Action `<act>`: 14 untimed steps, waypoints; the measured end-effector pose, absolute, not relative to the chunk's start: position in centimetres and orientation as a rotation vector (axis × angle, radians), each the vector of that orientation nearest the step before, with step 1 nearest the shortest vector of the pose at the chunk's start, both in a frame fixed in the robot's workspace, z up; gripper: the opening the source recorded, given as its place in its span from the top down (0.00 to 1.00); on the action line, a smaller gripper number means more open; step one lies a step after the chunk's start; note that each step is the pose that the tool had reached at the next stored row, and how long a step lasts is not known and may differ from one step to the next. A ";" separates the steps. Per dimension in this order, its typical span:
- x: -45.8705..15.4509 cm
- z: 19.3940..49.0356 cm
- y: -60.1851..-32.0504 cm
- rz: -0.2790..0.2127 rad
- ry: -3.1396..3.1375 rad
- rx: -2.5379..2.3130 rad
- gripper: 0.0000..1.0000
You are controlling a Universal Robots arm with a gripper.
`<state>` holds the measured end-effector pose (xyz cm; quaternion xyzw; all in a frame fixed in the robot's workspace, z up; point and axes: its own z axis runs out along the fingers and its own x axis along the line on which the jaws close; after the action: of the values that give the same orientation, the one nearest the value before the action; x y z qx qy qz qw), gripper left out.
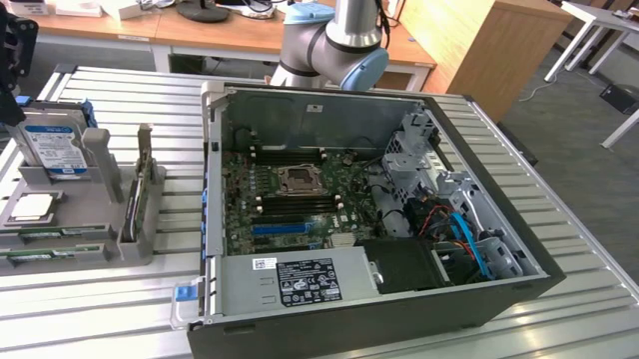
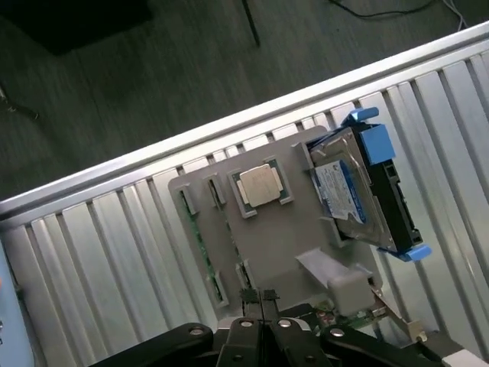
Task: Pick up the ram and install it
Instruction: 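Pick up the ram and move it above insertion slot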
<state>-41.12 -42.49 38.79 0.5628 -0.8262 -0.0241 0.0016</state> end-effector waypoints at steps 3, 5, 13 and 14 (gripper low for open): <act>-41.1 38.8 -42.5 -0.075 -2.543 1.835 0.89; -41.1 38.8 -42.5 -0.074 -2.508 1.881 0.89; -41.1 38.7 -42.5 -0.071 -2.362 2.055 0.89; -41.1 38.7 -42.5 -0.071 -2.342 2.077 0.89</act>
<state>-41.12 -42.49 38.69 0.6633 -0.7480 -0.0226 0.0054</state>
